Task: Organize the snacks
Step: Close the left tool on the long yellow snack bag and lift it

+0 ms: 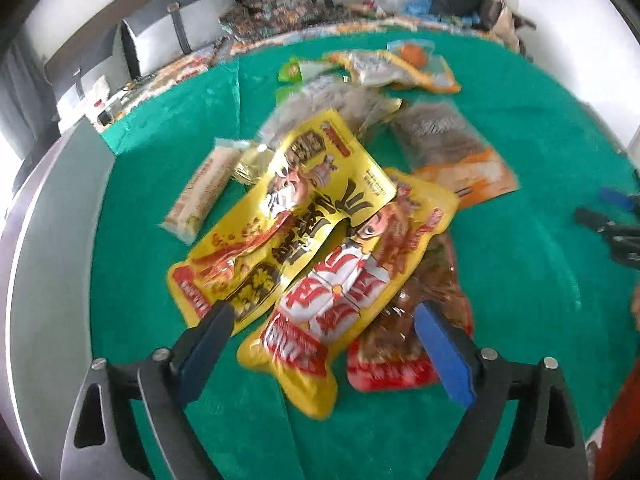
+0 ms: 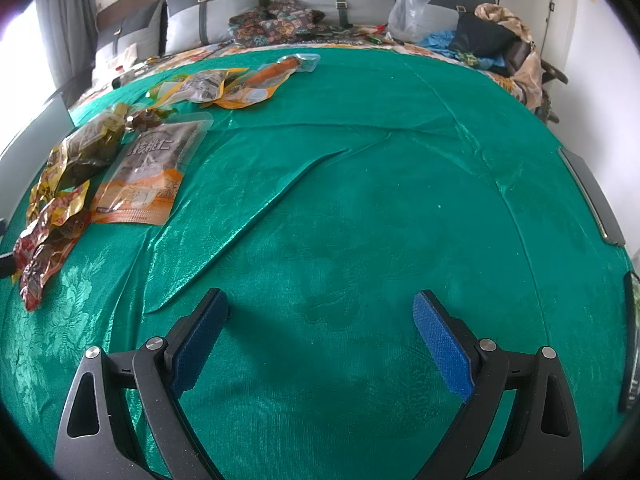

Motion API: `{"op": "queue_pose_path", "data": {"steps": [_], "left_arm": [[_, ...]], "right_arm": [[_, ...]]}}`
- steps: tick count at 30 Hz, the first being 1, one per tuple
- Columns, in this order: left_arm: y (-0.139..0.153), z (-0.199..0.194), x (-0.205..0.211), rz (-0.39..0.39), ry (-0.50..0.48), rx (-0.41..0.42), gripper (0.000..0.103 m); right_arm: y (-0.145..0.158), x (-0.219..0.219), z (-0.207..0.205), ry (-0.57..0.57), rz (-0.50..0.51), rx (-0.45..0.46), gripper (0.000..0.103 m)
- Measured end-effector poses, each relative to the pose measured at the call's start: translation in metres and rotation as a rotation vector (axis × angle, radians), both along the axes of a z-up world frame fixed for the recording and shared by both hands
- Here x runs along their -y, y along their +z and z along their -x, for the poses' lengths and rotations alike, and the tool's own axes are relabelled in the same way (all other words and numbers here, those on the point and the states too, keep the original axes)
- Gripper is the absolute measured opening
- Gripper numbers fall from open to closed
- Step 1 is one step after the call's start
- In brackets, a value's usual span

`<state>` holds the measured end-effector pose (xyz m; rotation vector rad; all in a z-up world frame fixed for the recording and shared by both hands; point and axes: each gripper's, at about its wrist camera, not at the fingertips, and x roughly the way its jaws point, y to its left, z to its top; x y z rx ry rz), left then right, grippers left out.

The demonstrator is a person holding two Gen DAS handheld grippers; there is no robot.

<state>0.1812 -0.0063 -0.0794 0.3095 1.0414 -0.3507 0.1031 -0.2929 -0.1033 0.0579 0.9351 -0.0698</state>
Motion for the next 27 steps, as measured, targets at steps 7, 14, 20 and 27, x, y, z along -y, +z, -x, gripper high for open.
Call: {"op": "queue_pose_path", "data": {"steps": [7,14,20,27], "left_arm": [[-0.004,-0.005,-0.005,0.138,-0.002,-0.071,0.077],[0.000,0.001,-0.024,0.213,0.070,-0.131,0.033],[0.003,0.043,-0.032,0.197,0.114,-0.170,0.031],[0.009,0.091,-0.028,0.120,0.073,-0.178,0.042]], "right_arm": [[0.000,0.000,0.000,0.000,0.000,0.001,0.096],[0.000,0.000,0.000,0.000,0.000,0.001,0.096],[0.000,-0.001,0.000,-0.001,0.000,0.000,0.096],[0.000,0.000,0.000,0.000,0.000,0.000,0.096]]}}
